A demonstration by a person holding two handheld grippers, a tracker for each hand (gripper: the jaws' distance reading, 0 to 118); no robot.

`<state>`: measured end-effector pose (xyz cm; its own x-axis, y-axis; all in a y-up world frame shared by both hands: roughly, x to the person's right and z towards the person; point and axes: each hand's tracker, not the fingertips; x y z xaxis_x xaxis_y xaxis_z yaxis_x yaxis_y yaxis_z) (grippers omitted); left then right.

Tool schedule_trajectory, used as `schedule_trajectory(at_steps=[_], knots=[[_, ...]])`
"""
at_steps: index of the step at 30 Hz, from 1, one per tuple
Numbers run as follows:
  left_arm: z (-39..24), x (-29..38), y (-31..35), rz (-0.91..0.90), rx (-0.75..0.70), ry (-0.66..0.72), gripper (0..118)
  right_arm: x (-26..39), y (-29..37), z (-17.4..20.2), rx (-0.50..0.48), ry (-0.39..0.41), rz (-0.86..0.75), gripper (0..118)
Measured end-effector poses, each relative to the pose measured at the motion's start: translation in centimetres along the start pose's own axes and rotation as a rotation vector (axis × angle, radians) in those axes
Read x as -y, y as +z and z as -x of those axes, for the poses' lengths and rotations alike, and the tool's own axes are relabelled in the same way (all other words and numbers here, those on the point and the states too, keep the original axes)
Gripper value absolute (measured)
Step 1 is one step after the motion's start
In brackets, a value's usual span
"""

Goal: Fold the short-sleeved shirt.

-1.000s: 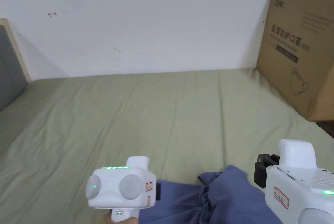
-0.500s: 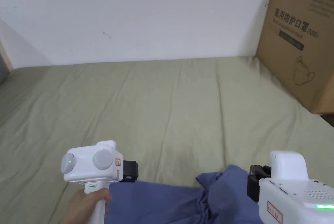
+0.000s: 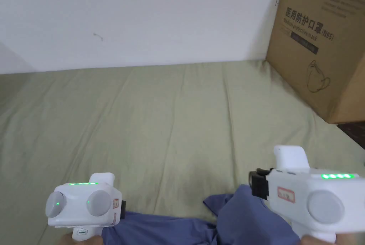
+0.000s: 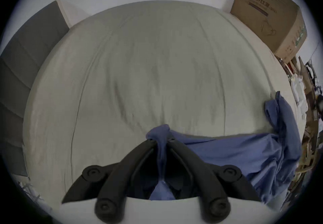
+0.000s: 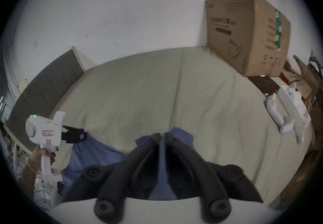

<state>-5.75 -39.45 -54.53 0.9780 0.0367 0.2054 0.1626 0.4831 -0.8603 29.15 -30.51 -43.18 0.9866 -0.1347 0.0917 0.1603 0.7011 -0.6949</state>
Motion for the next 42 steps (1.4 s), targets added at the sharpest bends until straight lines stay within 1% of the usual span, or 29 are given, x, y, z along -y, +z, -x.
schedule_trajectory(at_steps=[1, 2, 3, 4, 5, 6, 8, 9, 10, 11, 12, 13, 15, 16, 17, 19, 20, 23, 25, 27, 30, 32, 37, 40, 42], knots=[[0.2, -0.1, 0.2, 0.002, 0.011, 0.011, 4, -1.0, -1.7, 0.0, 0.002, 0.041, 0.041, 32], [0.3, -0.1, 0.3, 0.001, 0.017, 0.021, 4, -1.7, -3.4, -0.2, 0.003, 0.056, 0.054, 59], [0.4, -0.1, 0.4, -0.001, 0.023, 0.024, 4, -2.5, -5.5, -0.2, 0.030, 0.088, 0.120, 95], [0.6, -0.1, 0.4, -0.002, 0.025, 0.023, 4, -3.0, -7.3, -0.4, 0.034, 0.097, 0.158, 109], [0.5, -0.1, 0.4, -0.002, 0.026, 0.022, 4, -3.2, -9.0, -0.7, 0.034, 0.099, 0.190, 110], [0.5, -0.1, 0.4, -0.003, 0.026, 0.020, 4, -3.3, -10.9, -0.9, 0.062, 0.101, 0.267, 110], [0.4, -0.1, 0.4, -0.001, 0.021, 0.007, 4, -2.6, -13.9, -1.4, 0.078, 0.081, 0.347, 110], [0.4, -0.1, 0.3, 0.000, 0.020, 0.003, 4, -1.9, -15.0, -1.7, 0.088, 0.077, 0.398, 107], [0.4, -0.1, 0.3, 0.001, 0.019, -0.001, 4, -1.1, -15.7, -2.0, 0.092, 0.079, 0.432, 98], [0.4, -0.1, 0.3, 0.001, 0.019, -0.002, 4, -0.4, -16.1, -2.2, 0.111, 0.062, 0.471, 76], [0.5, -0.1, 0.3, 0.002, 0.020, -0.002, 4, 0.5, -15.7, -2.6, 0.116, 0.039, 0.496, 57], [0.5, -0.1, 0.4, 0.000, 0.023, -0.007, 4, -0.2, -14.7, -2.5, 0.077, -0.005, 0.383, 52], [0.6, -0.2, 0.9, -0.004, 0.025, -0.013, 4, -1.0, -13.8, -2.7, 0.057, -0.032, 0.376, 7], [0.6, -0.2, 1.3, -0.006, 0.027, -0.020, 4, -1.5, -13.5, -2.8, 0.075, -0.063, 0.365, 7], [0.7, -0.3, 1.8, -0.013, 0.025, -0.018, 4, -2.0, -13.1, -2.8, 0.080, -0.069, 0.352, 7], [1.0, -0.6, 3.4, -0.035, 0.015, -0.006, 4, -3.2, -11.2, -2.5, 0.115, -0.052, 0.302, 7], [1.2, -0.9, 4.4, -0.050, 0.010, -0.006, 4, -4.0, -10.2, -2.5, 0.107, -0.039, 0.296, 7], [1.9, -2.0, 7.8, -0.134, -0.045, -0.033, 4, -6.8, -6.5, -3.0, 0.114, -0.035, 0.199, 7], [2.8, -3.3, 10.8, -0.188, -0.060, -0.015, 4, -9.0, -3.4, -3.4, 0.133, -0.045, 0.132, 7], [3.7, -4.4, 14.1, -0.250, -0.073, 0.006, 4, -10.9, 0.1, -3.5, 0.132, -0.069, 0.070, 7], [4.8, -6.3, 19.5, -0.355, -0.143, -0.004, 4, -13.9, 5.0, -4.0, 0.157, -0.077, -0.028, 7], [5.3, -7.6, 23.0, -0.414, -0.182, -0.003, 4, -15.7, 8.2, -4.4, 0.173, -0.101, -0.087, 7], [6.7, -10.3, 30.6, -0.548, -0.220, 0.018, 4, -19.6, 14.6, -5.3, 0.151, -0.165, -0.212, 7], [6.4, -11.7, 33.3, -0.596, -0.234, 0.004, 4, -21.8, 16.7, -4.9, 0.126, -0.173, -0.252, 7], [6.1, -12.7, 34.6, -0.630, -0.249, 0.011, 4, -23.1, 17.8, -4.1, 0.131, -0.170, -0.276, 7]])
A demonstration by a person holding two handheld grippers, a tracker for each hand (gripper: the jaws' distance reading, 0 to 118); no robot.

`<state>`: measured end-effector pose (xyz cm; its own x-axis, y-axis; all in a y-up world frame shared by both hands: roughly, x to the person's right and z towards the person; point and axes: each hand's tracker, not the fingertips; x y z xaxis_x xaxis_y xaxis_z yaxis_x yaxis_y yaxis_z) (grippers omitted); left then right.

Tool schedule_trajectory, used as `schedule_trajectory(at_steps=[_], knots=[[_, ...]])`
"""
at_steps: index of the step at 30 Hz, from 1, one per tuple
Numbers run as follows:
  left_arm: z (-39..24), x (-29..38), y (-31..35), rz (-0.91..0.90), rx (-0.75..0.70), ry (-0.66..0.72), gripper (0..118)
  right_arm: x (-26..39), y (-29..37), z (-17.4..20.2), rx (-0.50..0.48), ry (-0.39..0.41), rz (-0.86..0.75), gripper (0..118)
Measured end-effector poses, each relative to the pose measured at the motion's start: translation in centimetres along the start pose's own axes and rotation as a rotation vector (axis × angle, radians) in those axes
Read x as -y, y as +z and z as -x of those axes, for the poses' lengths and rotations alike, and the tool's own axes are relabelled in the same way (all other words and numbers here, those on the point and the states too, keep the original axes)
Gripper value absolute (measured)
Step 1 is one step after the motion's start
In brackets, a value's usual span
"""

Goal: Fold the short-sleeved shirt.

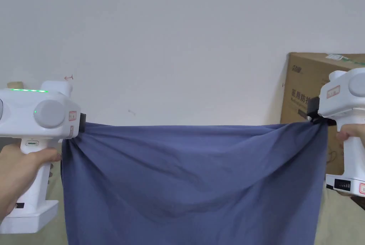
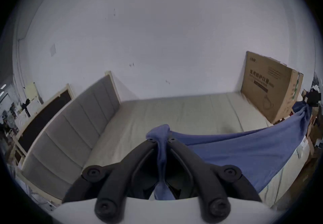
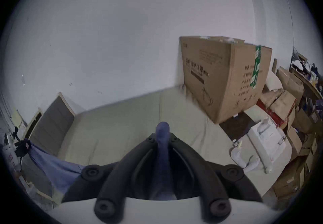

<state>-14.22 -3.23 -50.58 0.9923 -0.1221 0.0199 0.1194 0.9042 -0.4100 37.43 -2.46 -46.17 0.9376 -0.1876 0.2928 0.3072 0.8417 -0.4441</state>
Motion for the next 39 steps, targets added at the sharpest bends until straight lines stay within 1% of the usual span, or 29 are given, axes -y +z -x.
schedule_trajectory(at_steps=[4, 5, 7, 8, 9, 11, 13, 14, 16, 18, 20, 22, 24, 26, 28, 32, 36, 39], knots=[[0.1, -3.7, -1.1, -0.042, -0.022, 0.002, 4, -3.9, 0.0, 1.4, -0.014, 0.007, -0.042, 7], [0.1, -4.9, -1.7, -0.060, -0.035, -0.001, 4, -5.3, -0.5, 1.6, -0.016, -0.011, -0.052, 7], [-0.2, -8.0, -3.6, -0.073, -0.078, -0.050, 4, -8.2, -0.8, 2.5, -0.040, -0.060, -0.099, 7], [-0.2, -9.4, -4.1, -0.095, -0.080, -0.038, 4, -9.6, -0.8, 3.2, -0.029, -0.065, -0.105, 7], [-0.1, -11.0, -4.6, -0.109, -0.086, -0.036, 4, -11.0, -1.0, 3.9, -0.025, -0.038, -0.122, 7], [0.2, -13.9, -5.4, -0.162, -0.093, 0.019, 4, -13.3, -0.9, 5.4, 0.008, 0.016, -0.175, 7], [0.6, -16.4, -5.4, -0.210, -0.116, 0.045, 4, -15.6, -0.5, 6.4, -0.017, 0.015, -0.208, 7], [0.7, -17.3, -5.5, -0.231, -0.126, 0.026, 4, -16.6, -0.4, 6.7, -0.018, -0.004, -0.215, 7], [0.9, -18.8, -5.6, -0.265, -0.149, 0.045, 4, -18.1, -0.2, 7.1, -0.049, -0.041, -0.248, 7], [1.2, -19.4, -5.9, -0.281, -0.150, 0.050, 4, -18.7, -0.3, 7.6, -0.043, -0.016, -0.264, 7], [1.2, -19.3, -6.6, -0.295, -0.166, 0.023, 4, -18.6, -0.7, 8.2, -0.032, 0.008, -0.273, 7], [1.0, -18.5, -7.7, -0.297, -0.197, 0.007, 4, -18.1, -2.0, 8.3, -0.053, 0.007, -0.264, 7], [0.9, -16.8, -9.2, -0.287, -0.199, 0.026, 4, -16.8, -4.0, 8.3, -0.065, 0.003, -0.236, 7], [0.7, -14.6, -11.5, -0.233, -0.182, 0.046, 4, -14.9, -7.0, 8.2, -0.035, 0.027, -0.183, 7], [0.0, -11.6, -14.6, -0.140, -0.158, 0.018, 4, -12.3, -10.7, 7.8, -0.010, 0.056, -0.102, 7], [-1.8, -4.0, -21.4, 0.021, -0.135, 0.021, 4, -5.6, -18.9, 6.0, 0.018, 0.016, 0.062, 7], [-4.0, 5.1, -27.8, 0.226, -0.090, 0.031, 4, 2.9, -26.4, 3.9, 0.067, 0.007, 0.263, 7], [-5.6, 11.3, -30.9, 0.351, -0.083, -0.019, 4, 8.8, -29.9, 2.1, 0.103, -0.015, 0.376, 7]])
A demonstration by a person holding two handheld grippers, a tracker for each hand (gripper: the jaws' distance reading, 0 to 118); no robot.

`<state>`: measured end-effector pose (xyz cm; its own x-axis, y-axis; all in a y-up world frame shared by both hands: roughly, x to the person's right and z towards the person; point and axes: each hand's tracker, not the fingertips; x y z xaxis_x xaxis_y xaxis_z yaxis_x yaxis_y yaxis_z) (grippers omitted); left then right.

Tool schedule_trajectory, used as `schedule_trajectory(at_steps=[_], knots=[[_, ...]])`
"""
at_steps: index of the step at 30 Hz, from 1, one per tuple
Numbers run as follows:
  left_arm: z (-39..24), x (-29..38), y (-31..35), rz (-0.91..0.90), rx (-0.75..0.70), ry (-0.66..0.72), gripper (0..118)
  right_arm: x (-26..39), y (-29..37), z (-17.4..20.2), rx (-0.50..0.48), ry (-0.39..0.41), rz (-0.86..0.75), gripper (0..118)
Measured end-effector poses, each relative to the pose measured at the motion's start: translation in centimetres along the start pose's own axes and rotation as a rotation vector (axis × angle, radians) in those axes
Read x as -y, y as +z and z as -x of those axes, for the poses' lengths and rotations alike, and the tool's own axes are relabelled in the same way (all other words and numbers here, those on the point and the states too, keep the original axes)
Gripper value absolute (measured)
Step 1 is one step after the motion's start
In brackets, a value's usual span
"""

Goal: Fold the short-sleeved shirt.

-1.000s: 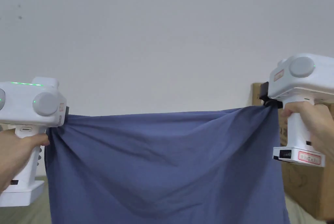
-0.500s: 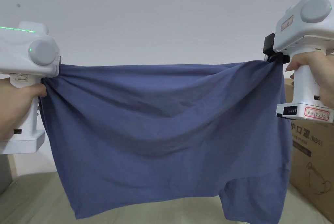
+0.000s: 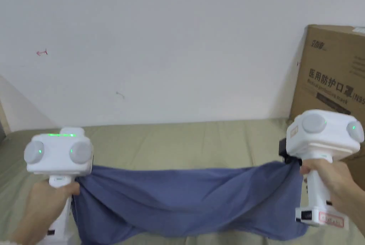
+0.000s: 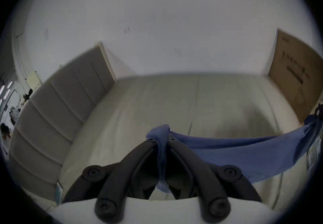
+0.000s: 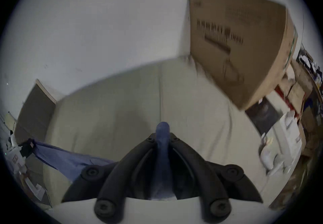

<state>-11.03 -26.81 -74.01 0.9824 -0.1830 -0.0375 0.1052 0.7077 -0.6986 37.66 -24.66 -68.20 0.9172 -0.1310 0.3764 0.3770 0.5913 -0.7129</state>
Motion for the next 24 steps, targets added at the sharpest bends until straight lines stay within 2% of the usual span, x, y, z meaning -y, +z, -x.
schedule_trajectory(at_steps=[4, 8, 9, 12, 16, 18, 24], knots=[[-0.7, 5.5, -2.7, 0.113, 0.030, 0.020, 4, 5.2, -3.6, -2.0, 0.021, -0.024, 0.100, 7], [0.5, 9.6, -0.7, 0.118, 0.041, 0.021, 4, 10.1, -1.7, -4.2, -0.020, -0.050, 0.111, 7], [1.0, 10.9, 0.4, 0.116, 0.042, 0.021, 4, 11.4, -1.0, -4.7, -0.036, -0.046, 0.112, 7], [2.8, 14.6, 4.6, 0.115, 0.079, 0.040, 4, 15.5, 1.8, -5.6, -0.004, 0.037, 0.128, 7], [5.1, 21.5, 12.0, 0.107, 0.091, -0.002, 4, 23.3, 6.5, -7.4, -0.029, 0.047, 0.142, 7], [6.4, 25.4, 15.2, 0.126, 0.107, -0.003, 4, 26.8, 8.0, -8.7, 0.007, 0.066, 0.151, 7], [9.5, 33.9, 21.5, 0.201, 0.147, 0.028, 4, 34.4, 12.0, -12.4, 0.002, 0.048, 0.198, 7]])
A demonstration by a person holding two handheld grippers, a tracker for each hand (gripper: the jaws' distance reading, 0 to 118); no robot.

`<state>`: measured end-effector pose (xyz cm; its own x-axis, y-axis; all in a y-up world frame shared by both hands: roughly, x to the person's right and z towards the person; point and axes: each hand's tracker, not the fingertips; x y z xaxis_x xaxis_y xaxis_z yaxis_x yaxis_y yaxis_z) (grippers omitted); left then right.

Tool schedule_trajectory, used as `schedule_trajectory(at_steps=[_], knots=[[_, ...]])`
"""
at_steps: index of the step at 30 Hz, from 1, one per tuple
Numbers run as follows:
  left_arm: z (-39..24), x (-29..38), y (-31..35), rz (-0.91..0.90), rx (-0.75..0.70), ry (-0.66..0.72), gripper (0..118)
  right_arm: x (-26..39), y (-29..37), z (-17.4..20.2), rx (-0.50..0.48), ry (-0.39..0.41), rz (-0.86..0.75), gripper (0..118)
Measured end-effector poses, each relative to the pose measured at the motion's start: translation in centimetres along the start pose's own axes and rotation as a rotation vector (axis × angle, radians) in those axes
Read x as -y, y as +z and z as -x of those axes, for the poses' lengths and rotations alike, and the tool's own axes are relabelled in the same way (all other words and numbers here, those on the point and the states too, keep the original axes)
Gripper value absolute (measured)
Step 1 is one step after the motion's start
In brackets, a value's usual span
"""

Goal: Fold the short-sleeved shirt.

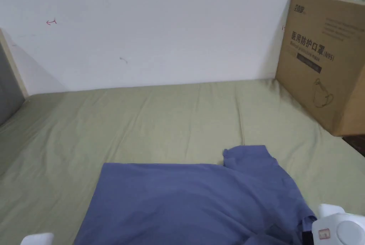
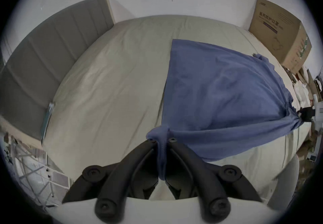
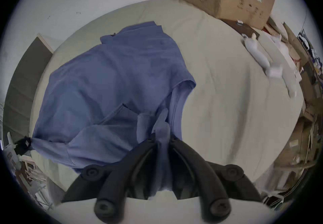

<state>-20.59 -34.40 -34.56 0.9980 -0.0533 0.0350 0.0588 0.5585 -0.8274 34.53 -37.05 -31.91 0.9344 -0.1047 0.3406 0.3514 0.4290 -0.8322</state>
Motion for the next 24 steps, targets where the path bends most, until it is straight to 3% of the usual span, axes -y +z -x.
schedule_trajectory(at_steps=[5, 6, 7, 8, 9, 10, 11, 16, 17, 19, 20, 22, 24], knots=[[-0.1, 3.4, 0.3, 0.047, 0.019, -0.035, 5, 2.6, 0.9, -1.4, -0.029, -0.027, -0.011, 9], [-0.2, 3.4, 0.3, 0.064, 0.020, -0.043, 10, 2.5, 0.9, -1.3, -0.031, -0.018, -0.014, 13], [-0.4, 3.4, 0.2, 0.073, 0.027, -0.054, 22, 2.3, 1.1, -1.1, -0.017, -0.006, -0.015, 25], [-0.4, 3.2, 0.4, 0.071, 0.032, -0.051, 49, 2.0, 1.5, -0.9, -0.003, 0.000, -0.023, 47], [-0.3, 2.8, 0.7, 0.063, 0.039, -0.046, 91, 1.7, 2.0, -0.7, 0.011, 0.015, -0.045, 81], [-0.2, 2.2, 0.9, 0.059, 0.051, -0.046, 108, 1.3, 2.5, -0.4, 0.006, 0.022, -0.062, 94], [-0.5, 1.7, 1.4, 0.051, 0.058, -0.042, 109, 0.9, 3.2, -0.1, -0.001, 0.020, -0.091, 95], [-1.5, -2.1, 3.2, -0.069, 0.112, 0.010, 103, -1.5, 5.8, 2.2, -0.049, 0.077, -0.215, 92], [-1.6, -2.6, 3.2, -0.079, 0.133, 0.016, 90, -1.7, 6.0, 2.8, -0.047, 0.092, -0.232, 85], [-2.6, -3.0, 2.5, -0.064, 0.131, 0.020, 13, -1.0, 6.5, 4.8, -0.020, 0.102, -0.252, 27], [-3.0, -3.2, 2.3, -0.060, 0.126, 0.033, 0, -0.8, 6.3, 5.2, -0.011, 0.096, -0.252, 6], [-3.5, -3.8, 1.4, -0.016, 0.120, 0.013, 0, -0.8, 5.7, 5.5, -0.076, 0.096, -0.248, 3], [-4.1, -4.3, 0.6, -0.035, 0.126, 0.041, 0, -1.1, 4.9, 6.1, -0.075, 0.092, -0.239, 2]])
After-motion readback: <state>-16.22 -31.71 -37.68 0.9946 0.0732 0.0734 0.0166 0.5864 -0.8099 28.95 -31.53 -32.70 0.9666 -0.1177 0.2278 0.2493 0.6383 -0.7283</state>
